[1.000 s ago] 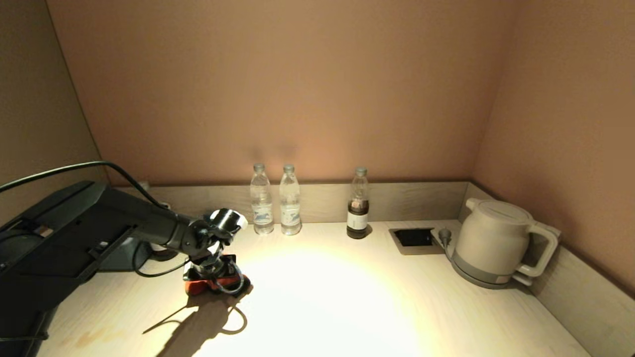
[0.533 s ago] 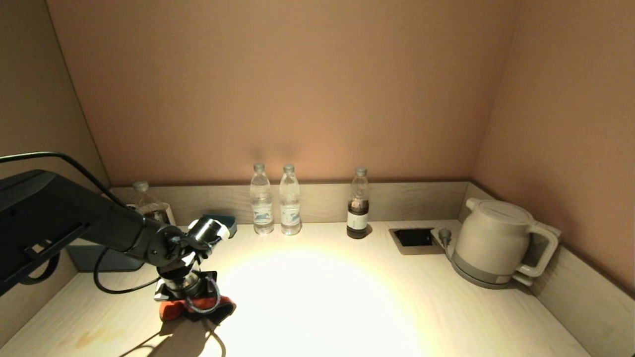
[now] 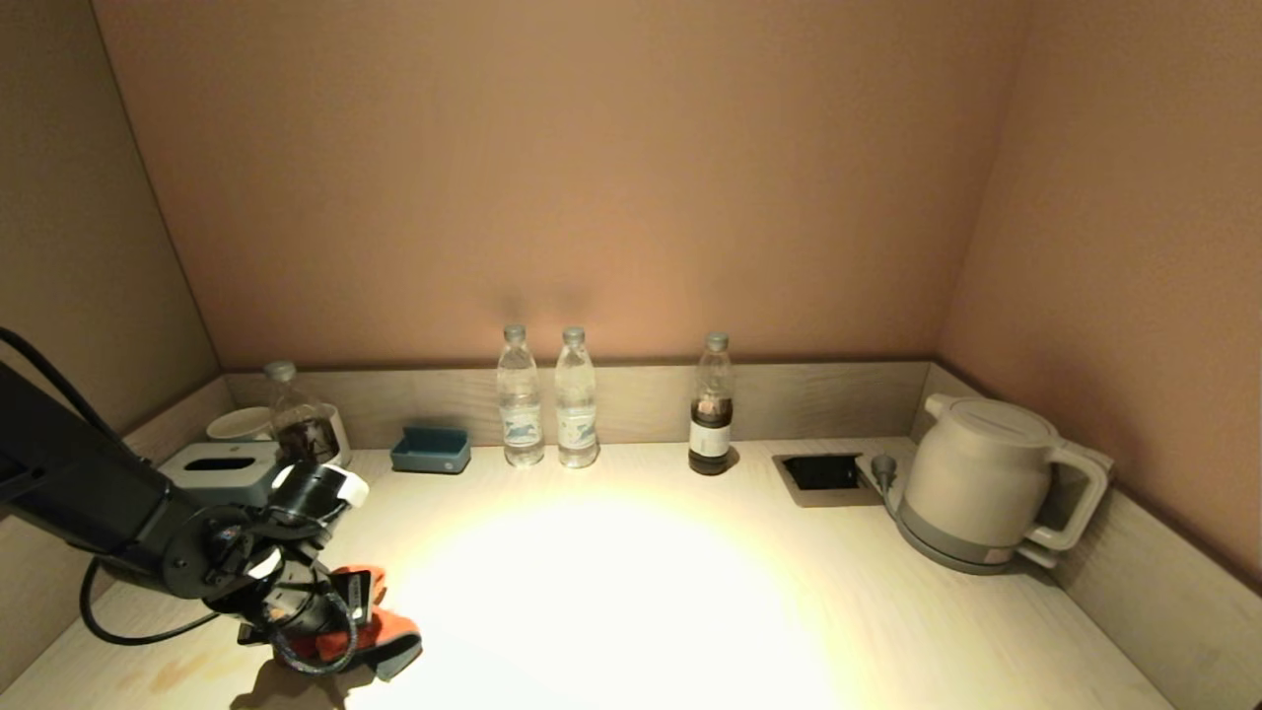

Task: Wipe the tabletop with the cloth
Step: Sweep the stains on the table

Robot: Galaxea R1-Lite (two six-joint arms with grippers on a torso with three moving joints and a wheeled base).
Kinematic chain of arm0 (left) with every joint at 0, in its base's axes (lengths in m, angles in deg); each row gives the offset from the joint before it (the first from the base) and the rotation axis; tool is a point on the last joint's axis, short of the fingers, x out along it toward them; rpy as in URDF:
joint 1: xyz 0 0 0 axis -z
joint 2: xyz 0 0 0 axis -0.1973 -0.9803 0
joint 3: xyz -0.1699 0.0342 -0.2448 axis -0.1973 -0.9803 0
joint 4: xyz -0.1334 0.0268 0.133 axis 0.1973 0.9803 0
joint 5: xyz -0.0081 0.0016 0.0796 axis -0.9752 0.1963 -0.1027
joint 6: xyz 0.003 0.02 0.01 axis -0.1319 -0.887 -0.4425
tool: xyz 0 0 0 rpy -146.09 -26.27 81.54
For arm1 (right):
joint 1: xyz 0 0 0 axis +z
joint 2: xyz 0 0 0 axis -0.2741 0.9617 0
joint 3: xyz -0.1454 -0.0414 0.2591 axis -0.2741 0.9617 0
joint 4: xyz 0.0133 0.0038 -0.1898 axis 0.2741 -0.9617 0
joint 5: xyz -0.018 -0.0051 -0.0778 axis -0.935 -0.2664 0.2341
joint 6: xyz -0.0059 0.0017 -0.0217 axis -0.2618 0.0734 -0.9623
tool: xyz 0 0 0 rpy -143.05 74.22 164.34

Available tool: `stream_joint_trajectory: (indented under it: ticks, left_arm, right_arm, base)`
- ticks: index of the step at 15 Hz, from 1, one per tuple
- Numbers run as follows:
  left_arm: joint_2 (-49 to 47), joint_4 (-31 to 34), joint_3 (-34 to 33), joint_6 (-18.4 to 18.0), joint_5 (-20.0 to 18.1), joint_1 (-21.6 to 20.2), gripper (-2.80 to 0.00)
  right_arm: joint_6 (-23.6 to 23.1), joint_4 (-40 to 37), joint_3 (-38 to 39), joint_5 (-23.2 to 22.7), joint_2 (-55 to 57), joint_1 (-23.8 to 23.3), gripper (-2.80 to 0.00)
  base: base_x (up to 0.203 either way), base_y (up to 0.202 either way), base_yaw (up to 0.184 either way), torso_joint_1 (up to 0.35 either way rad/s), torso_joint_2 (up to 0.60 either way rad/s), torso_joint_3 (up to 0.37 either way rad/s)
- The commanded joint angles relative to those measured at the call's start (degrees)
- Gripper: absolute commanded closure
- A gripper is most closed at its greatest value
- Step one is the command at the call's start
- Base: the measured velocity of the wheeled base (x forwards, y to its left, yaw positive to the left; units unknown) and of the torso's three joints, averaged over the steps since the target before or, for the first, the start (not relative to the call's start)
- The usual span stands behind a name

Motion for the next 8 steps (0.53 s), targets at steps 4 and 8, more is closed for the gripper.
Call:
stream_joint_trajectory:
  ticks: [4, 8]
  left_arm:
    - [3.1, -10.9, -10.1, -5.3, -4.3, -7.7, 0.0]
    - [4.0, -13.5, -13.4, -8.3, -6.4, -13.6, 0.0]
  right_arm:
    - [0.0, 0.0, 0.0, 0.0, 0.1, 0.0, 0.0]
    - [0.0, 0.0, 0.0, 0.0, 0.1, 0.0, 0.0]
  base:
    - [0.0, 0.0, 0.0, 0.0, 0.0, 0.0]
    - [0.0, 0.0, 0.0, 0.0, 0.0, 0.0]
